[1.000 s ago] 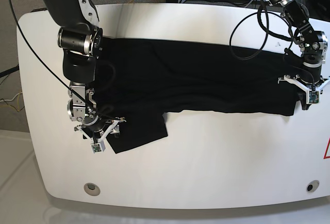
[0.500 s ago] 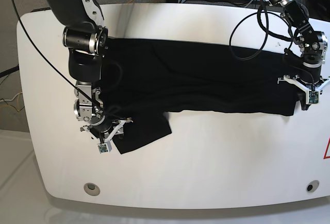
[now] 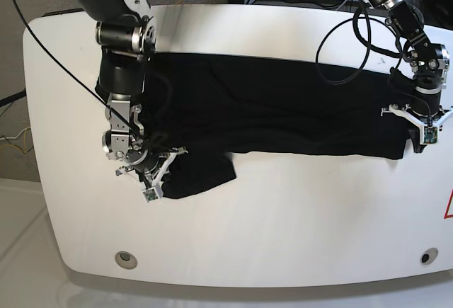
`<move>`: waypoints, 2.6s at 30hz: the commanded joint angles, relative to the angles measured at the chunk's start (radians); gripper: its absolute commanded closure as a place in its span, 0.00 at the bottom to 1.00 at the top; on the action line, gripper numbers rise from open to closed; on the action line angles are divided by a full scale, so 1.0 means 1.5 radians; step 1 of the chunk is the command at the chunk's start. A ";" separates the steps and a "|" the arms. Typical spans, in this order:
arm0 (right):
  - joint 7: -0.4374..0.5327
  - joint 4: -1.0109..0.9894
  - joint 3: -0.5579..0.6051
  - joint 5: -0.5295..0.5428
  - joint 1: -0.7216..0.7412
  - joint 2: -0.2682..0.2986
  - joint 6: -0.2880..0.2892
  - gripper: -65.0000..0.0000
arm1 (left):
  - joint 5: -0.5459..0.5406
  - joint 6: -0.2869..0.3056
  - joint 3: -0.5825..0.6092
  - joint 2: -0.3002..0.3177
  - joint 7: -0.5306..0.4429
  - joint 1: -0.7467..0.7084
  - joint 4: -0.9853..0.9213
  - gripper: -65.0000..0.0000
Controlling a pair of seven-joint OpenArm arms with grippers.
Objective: Fold the T-shirt properly
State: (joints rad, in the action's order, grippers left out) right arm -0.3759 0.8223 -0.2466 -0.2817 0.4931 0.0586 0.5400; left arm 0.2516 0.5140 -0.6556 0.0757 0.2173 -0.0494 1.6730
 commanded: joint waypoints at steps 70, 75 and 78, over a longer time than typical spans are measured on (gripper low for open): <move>-0.505 0.786 0.000 -0.008 -0.404 -0.017 0.105 1.00 | -0.007 -0.007 0.031 0.007 -0.017 0.010 -0.031 0.97; -0.508 0.787 0.000 -0.009 -0.420 -0.016 0.105 1.00 | -0.007 -0.007 0.031 0.007 -0.017 0.010 -0.032 0.97; -0.532 0.790 0.000 -0.009 -0.421 -0.015 0.105 1.00 | -0.007 -0.007 0.031 0.007 -0.017 0.010 -0.032 0.97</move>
State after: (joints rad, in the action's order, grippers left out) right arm -1.1519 1.9820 -0.2447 -0.2855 -0.1490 0.0280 0.7002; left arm 0.2539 0.5133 -0.6067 0.0750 0.2161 -0.0475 1.6096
